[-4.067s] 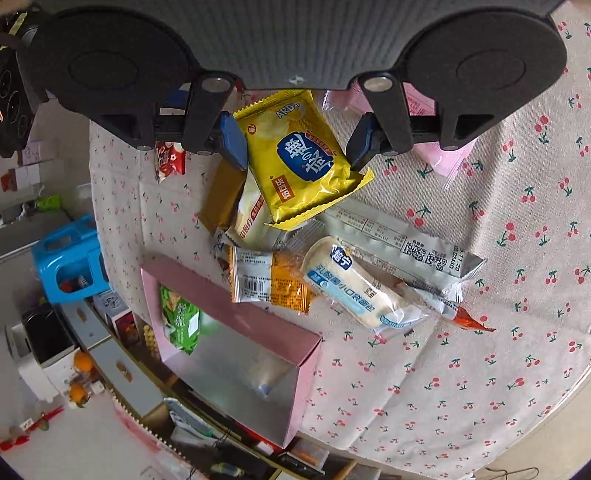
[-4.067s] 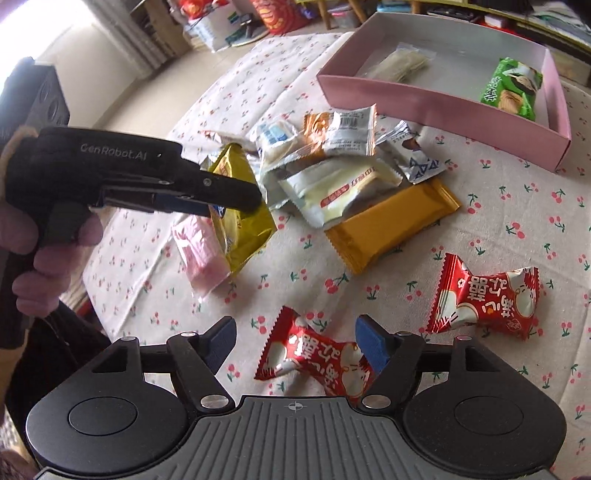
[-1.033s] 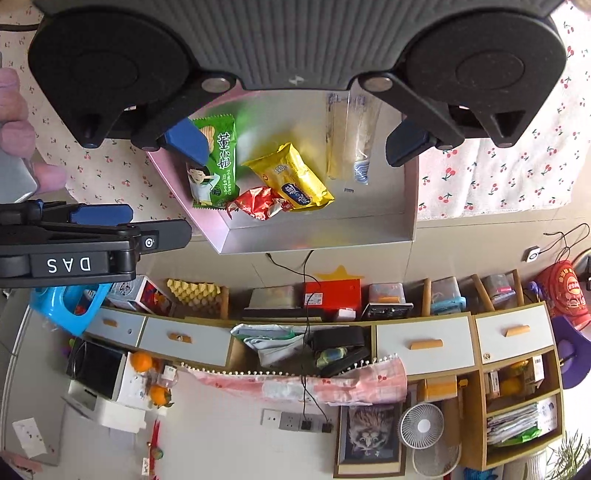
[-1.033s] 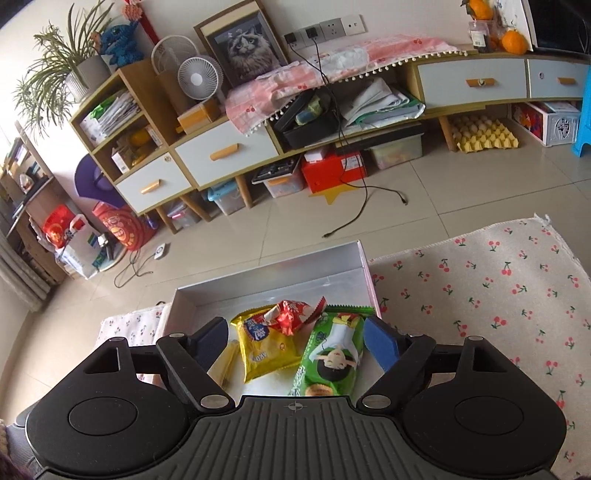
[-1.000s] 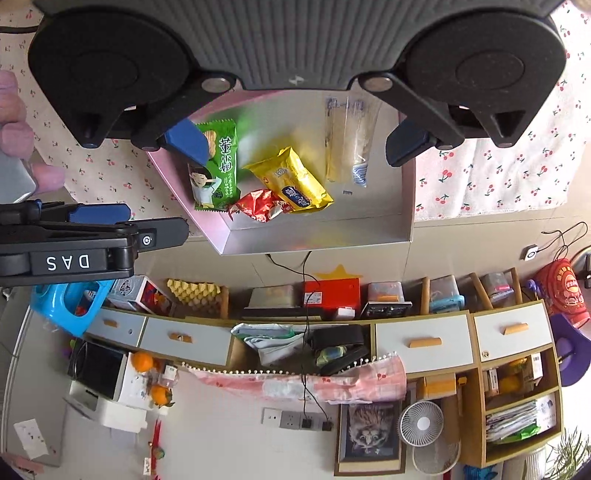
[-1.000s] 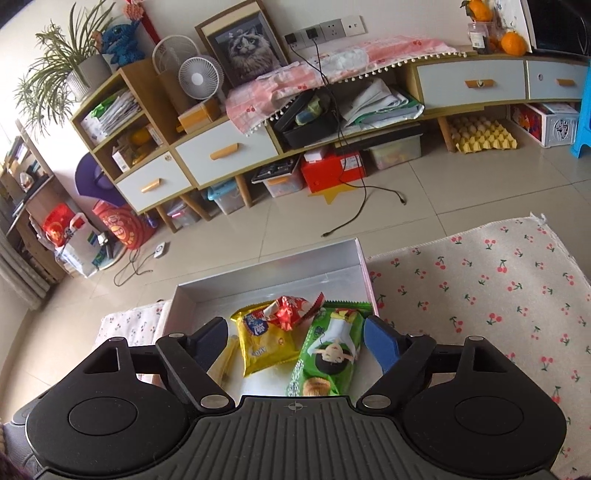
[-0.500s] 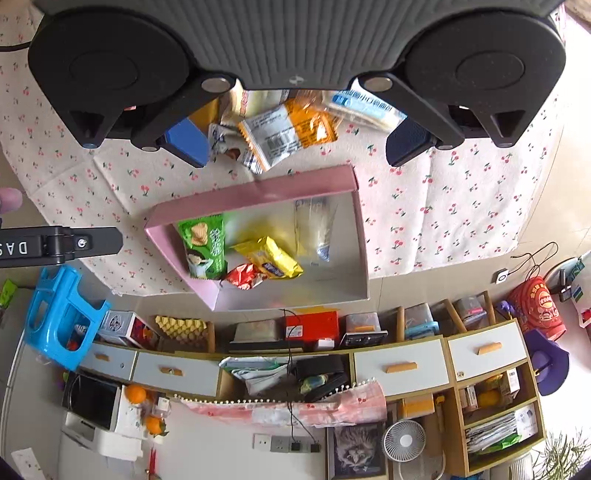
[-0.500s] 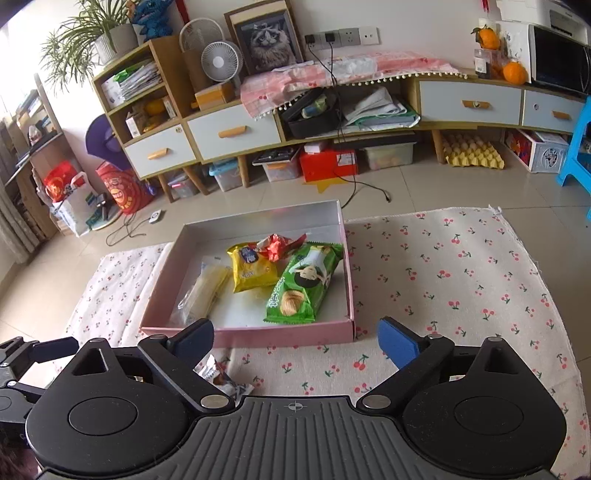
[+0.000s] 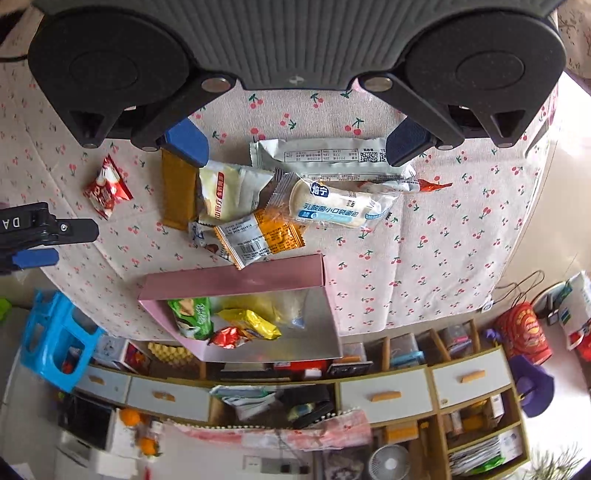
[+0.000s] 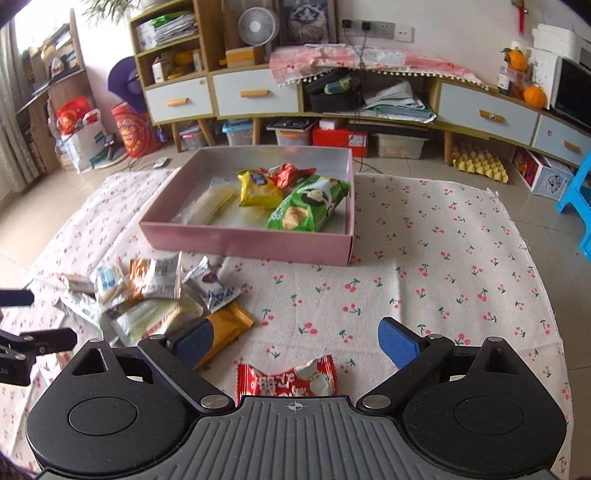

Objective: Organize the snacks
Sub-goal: 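Grasp the pink packet with the left tool while the right tool grasps another red candy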

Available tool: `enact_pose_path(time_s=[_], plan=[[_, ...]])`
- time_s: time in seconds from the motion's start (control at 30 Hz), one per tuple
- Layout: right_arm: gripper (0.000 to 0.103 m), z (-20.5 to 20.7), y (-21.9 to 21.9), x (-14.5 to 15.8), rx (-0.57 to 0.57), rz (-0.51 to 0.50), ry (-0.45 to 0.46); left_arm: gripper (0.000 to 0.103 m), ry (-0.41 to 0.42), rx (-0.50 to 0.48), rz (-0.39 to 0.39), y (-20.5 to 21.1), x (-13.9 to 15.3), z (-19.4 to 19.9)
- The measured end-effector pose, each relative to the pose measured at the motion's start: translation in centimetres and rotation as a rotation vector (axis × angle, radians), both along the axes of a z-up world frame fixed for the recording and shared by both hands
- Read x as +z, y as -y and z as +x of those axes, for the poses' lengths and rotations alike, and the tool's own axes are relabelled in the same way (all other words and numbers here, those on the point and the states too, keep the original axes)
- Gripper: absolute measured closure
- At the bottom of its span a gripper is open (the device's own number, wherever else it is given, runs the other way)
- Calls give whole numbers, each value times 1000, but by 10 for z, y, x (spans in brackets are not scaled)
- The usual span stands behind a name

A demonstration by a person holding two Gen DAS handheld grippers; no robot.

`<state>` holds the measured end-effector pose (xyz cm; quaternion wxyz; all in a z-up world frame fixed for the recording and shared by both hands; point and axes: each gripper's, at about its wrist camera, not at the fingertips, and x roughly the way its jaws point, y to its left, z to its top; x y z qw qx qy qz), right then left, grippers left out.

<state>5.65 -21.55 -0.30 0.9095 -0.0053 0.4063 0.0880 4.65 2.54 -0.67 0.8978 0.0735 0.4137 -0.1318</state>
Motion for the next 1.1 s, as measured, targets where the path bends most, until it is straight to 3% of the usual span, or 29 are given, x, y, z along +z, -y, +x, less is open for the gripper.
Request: enact_pose_path(time_s=[0.27, 0.53, 0.67, 0.77, 1.1], plan=[[6, -15, -1, -19, 160, -135, -3, 1, -37, -181, 105, -21, -15, -16], [6, -21, -16, -47, 324, -303, -72, 1, -13, -437, 333, -20, -35, -36], [6, -19, -16, -57, 339, -370, -85, 2, -25, -479, 388, -18, -42, -35], [4, -14, -10, -58, 323, -359, -80, 3, -17, -500, 442, -14, -50, -34], [4, 11, -2, -63, 239, -252, -53, 6, -33, -402, 326, -11, -51, -17]])
